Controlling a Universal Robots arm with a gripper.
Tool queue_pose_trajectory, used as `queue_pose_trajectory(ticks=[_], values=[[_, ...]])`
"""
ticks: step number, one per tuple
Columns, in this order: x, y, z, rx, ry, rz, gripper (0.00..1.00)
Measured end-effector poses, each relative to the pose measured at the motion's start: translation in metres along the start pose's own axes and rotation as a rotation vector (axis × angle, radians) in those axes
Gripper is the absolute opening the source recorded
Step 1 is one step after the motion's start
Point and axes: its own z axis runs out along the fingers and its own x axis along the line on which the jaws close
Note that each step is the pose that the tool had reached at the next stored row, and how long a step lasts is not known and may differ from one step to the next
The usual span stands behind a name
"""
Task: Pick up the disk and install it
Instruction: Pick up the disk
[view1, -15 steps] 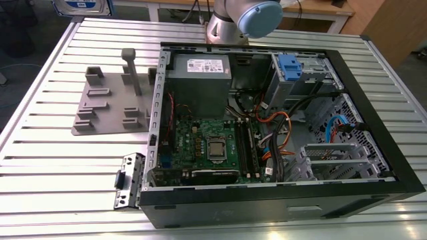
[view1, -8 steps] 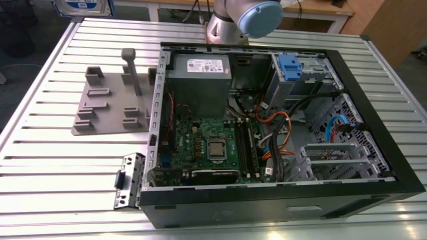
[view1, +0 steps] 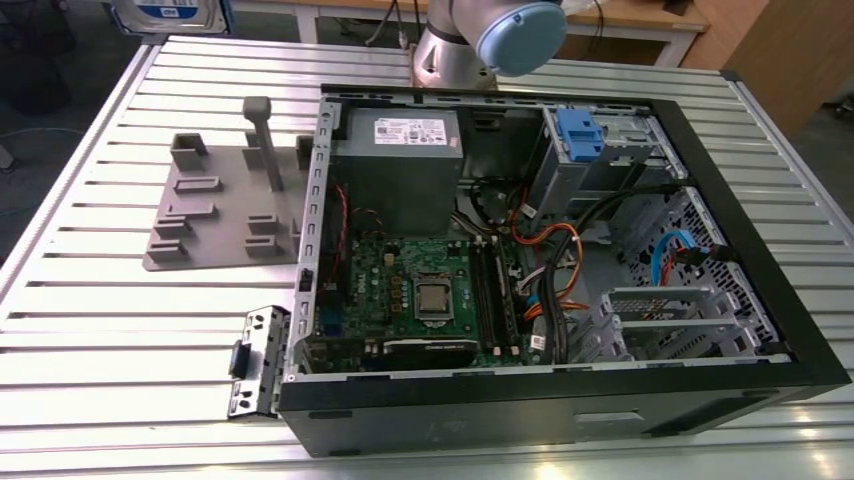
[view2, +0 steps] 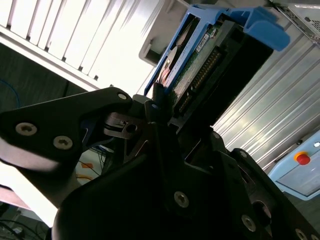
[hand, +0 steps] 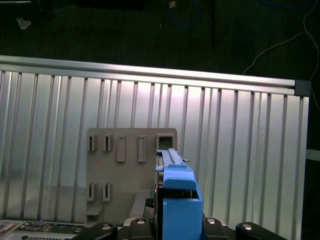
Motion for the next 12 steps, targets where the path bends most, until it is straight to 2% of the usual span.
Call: queue_pose_trajectory(ticks=[12], values=[[0.0034,-0.0093,-0.0002,0.0001,0.0000,0.000,0.36]])
